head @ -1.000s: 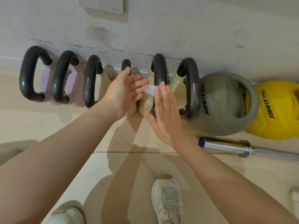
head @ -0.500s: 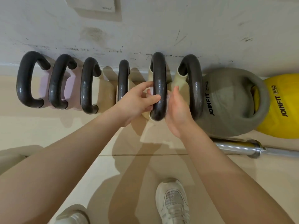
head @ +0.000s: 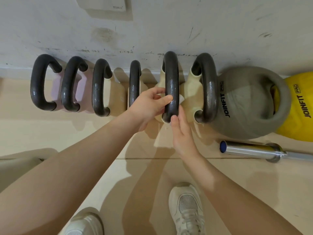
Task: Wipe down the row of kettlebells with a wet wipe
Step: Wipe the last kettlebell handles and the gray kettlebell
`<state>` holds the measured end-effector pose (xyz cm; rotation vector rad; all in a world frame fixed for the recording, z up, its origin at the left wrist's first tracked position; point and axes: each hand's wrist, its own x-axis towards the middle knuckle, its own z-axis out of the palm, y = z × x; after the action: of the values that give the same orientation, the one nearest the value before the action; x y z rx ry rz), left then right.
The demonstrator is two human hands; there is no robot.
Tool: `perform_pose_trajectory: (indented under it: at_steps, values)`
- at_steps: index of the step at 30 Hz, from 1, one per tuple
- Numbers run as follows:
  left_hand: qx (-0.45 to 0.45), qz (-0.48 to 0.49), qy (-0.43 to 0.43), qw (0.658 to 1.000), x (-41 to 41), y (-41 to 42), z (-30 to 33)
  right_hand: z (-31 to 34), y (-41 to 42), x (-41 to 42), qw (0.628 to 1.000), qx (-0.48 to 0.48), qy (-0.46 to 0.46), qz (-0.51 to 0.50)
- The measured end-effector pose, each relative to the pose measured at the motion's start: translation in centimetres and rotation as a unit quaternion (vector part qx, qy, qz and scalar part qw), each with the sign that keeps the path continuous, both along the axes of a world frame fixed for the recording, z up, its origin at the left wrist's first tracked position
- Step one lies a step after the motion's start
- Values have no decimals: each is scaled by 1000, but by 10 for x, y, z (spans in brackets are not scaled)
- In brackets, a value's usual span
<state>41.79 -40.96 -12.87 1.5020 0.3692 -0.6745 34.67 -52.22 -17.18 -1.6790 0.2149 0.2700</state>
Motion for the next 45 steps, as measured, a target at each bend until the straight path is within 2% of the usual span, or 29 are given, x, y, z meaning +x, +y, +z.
perform_pose_trajectory:
  at_steps: [4, 6, 7, 9, 11, 12, 14, 16, 19, 22, 25, 28, 31, 35, 38, 41, 42, 43, 44, 45]
  values:
    - [25, 26, 4, 999, -1, -2, 2, 0, -6, -20, 993, -119, -16, -1]
    - [97, 27, -16, 995, -3, -4, 5, 5, -15, -20, 988, -147, 2, -42]
    - [169, 14, -59, 984, -5, -5, 7, 10, -21, -17, 989, -124, 27, -73]
    - [287, 3, -203, 936, -12, -11, 20, 25, -33, -7, 991, 3, 76, -111]
    - [294, -15, -325, 899, -18, -25, 38, 40, -47, 2, 984, 98, 93, -115]
    - [274, -36, -352, 894, -20, -34, 46, 47, -54, 5, 982, 127, 92, -106]
    - [242, -87, -328, 909, -23, -53, 54, 55, -67, 9, 975, 181, 94, -91]
    - [219, -123, -249, 935, -24, -70, 54, 60, -78, 12, 965, 230, 98, -76]
    - [173, -120, -125, 970, -25, -86, 52, 67, -96, 18, 964, 230, 111, -70]
    - [111, -90, -55, 988, -23, -98, 49, 74, -116, 26, 970, 202, 113, -70]
    - [78, -97, -58, 991, -15, -106, 56, 77, -137, 35, 972, 202, 104, -51]
    - [93, -125, -53, 986, -9, -103, 66, 77, -155, 45, 969, 218, 112, -19]
    - [119, -137, -38, 983, -10, -98, 71, 79, -162, 52, 964, 218, 146, 51]
    - [123, -93, -18, 988, -11, -97, 70, 79, -164, 59, 945, 215, 209, 131]
    - [135, -77, -31, 987, -12, -98, 67, 78, -165, 60, 948, 182, 224, 132]
    - [164, -29, -71, 984, -11, -96, 58, 77, -162, 58, 973, 122, 195, -21]
    - [178, -11, -78, 981, -9, -95, 54, 76, -162, 55, 985, 38, 153, -71]
    - [192, -4, -72, 979, -5, -95, 51, 76, -161, 53, 987, -106, 83, -92]
    - [202, -12, -53, 978, -2, -97, 49, 76, -160, 49, 962, -260, 4, -86]
    - [206, -29, -27, 978, 2, -100, 47, 76, -155, 46, 931, -357, -40, -70]
